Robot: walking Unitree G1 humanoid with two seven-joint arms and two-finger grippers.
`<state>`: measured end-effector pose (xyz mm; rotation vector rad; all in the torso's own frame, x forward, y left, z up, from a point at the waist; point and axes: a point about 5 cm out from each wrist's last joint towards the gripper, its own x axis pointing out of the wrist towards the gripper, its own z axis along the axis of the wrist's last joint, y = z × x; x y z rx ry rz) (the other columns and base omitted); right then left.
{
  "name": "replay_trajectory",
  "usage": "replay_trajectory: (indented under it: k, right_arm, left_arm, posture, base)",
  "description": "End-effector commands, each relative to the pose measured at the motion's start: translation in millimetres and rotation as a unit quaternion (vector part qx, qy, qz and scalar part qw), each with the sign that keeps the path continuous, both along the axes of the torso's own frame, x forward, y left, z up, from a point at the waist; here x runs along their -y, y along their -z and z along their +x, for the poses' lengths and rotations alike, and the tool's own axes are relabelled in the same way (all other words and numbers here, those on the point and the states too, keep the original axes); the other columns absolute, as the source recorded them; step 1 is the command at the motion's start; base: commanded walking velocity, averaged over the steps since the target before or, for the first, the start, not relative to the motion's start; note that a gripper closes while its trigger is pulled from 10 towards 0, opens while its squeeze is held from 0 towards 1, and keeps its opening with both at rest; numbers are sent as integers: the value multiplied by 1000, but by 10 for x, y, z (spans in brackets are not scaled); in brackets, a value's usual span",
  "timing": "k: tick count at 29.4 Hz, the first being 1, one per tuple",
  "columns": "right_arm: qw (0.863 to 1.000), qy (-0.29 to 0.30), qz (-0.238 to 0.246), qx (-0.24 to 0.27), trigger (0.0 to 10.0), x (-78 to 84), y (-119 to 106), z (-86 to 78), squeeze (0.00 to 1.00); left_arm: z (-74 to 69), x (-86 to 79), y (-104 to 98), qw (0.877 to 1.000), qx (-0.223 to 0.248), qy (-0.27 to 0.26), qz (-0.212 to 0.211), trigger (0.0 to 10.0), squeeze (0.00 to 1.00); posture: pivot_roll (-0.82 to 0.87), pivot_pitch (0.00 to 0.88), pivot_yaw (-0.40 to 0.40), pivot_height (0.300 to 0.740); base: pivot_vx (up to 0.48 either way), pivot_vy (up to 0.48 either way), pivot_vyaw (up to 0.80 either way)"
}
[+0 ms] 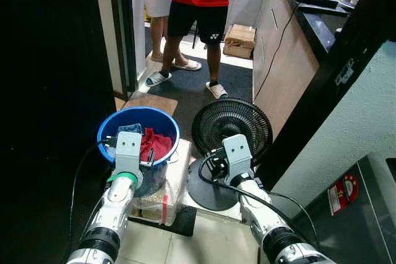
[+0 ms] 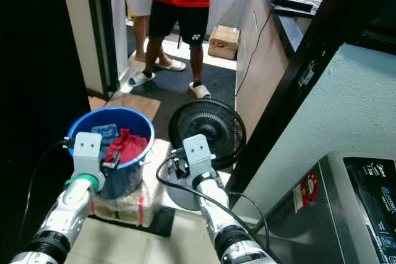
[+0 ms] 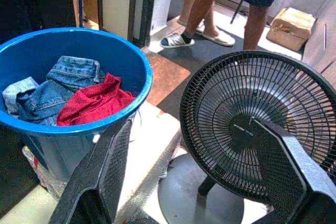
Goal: Clothes washing
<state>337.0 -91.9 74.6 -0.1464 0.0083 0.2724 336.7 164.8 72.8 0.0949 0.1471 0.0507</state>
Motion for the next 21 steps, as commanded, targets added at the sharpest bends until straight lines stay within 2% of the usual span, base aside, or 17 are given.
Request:
replay_trajectory:
  k: [1,21]
  right_arm:
    - [1000,10,3,-8,10000,34,36,-11,0]
    - [1000,13,0,-11,10000,62,66,-27,0]
  left_arm:
    - [-20,11,24,1000,-6,7,6,10000,0]
    - [-24,21,30,1000,-8,11,6,10000,0]
  posture:
    - [203,0,-44,740]
    - [195,0,-55,740]
  base:
    - [0,0,0]
    - [0,0,0]
